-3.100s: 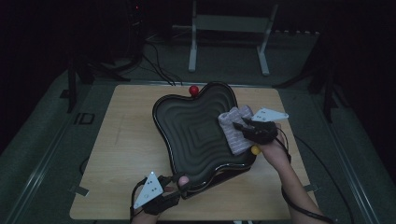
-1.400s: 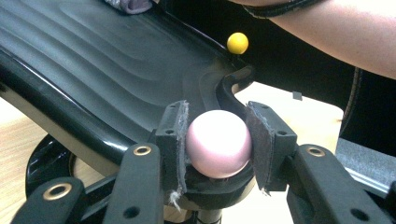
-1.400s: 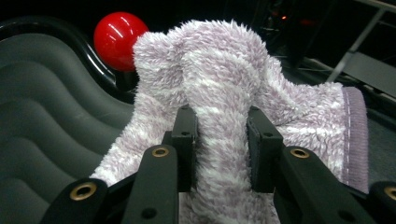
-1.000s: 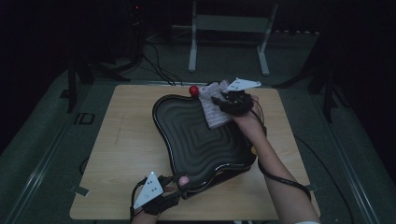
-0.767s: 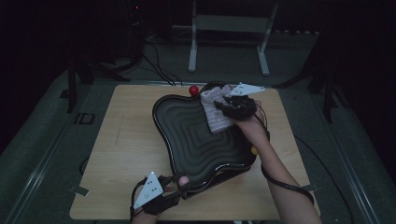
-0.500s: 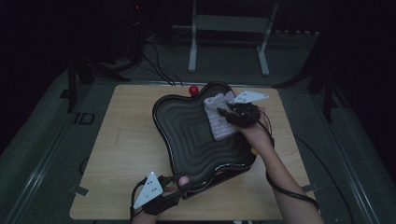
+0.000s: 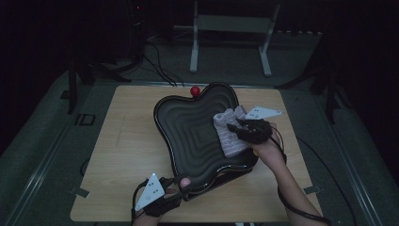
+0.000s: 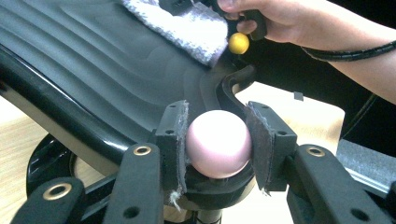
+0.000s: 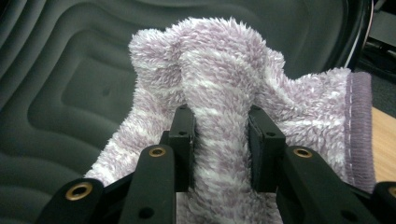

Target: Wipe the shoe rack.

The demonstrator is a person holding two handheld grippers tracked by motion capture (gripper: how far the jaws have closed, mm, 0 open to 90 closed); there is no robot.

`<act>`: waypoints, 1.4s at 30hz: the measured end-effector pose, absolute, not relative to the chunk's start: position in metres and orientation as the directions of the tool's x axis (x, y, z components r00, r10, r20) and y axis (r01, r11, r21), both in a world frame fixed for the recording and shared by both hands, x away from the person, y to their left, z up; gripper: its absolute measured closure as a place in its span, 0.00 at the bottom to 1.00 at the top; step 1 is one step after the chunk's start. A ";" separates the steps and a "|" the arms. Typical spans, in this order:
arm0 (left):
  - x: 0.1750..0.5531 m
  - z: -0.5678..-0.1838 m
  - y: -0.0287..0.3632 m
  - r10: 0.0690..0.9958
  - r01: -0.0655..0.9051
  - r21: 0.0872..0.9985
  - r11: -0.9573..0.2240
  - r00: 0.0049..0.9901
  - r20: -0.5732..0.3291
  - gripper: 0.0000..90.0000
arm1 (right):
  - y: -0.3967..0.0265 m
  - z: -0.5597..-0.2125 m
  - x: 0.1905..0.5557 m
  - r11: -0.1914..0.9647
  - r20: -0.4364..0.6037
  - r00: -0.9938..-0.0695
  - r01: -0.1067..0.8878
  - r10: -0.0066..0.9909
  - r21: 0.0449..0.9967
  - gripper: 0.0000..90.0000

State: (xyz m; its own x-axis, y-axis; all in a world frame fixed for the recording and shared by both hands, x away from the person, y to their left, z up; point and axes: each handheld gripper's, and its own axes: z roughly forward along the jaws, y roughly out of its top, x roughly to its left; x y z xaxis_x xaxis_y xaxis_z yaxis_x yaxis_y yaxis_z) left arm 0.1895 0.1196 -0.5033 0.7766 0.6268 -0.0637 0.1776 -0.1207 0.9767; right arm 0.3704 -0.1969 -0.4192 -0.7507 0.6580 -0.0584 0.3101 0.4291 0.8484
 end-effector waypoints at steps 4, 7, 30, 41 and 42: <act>0.190 -0.503 0.120 0.627 0.177 0.977 -0.122 0.777 -0.063 0.67 | -0.201 -0.423 0.362 0.431 -0.052 -0.747 0.323 0.662 0.843 0.75; 0.190 -0.503 0.120 0.626 0.177 0.977 -0.122 0.777 -0.063 0.67 | -0.203 -0.428 0.355 0.429 -0.055 -0.745 0.321 0.665 0.844 0.75; 0.190 -0.504 0.119 0.628 0.181 0.977 -0.116 0.775 -0.069 0.67 | -0.194 -0.449 0.319 0.374 -0.003 -0.768 0.309 0.641 0.874 0.77; 0.189 -0.504 0.120 0.627 0.179 0.977 -0.117 0.776 -0.068 0.67 | -0.194 -0.458 0.304 0.343 0.014 -0.772 0.299 0.636 0.891 0.76; 0.189 -0.504 0.120 0.627 0.179 0.977 -0.119 0.776 -0.066 0.67 | -0.195 -0.457 0.305 0.344 0.015 -0.775 0.298 0.632 0.890 0.77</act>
State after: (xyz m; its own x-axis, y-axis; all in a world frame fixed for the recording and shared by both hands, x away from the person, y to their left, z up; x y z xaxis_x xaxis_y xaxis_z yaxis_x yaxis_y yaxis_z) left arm 0.1895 0.1197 -0.5036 0.7762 0.6270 -0.0659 0.1787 -0.1186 0.9767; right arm 0.3050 -0.1948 -0.4567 -0.7747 0.6322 0.0151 0.2984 0.3443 0.8902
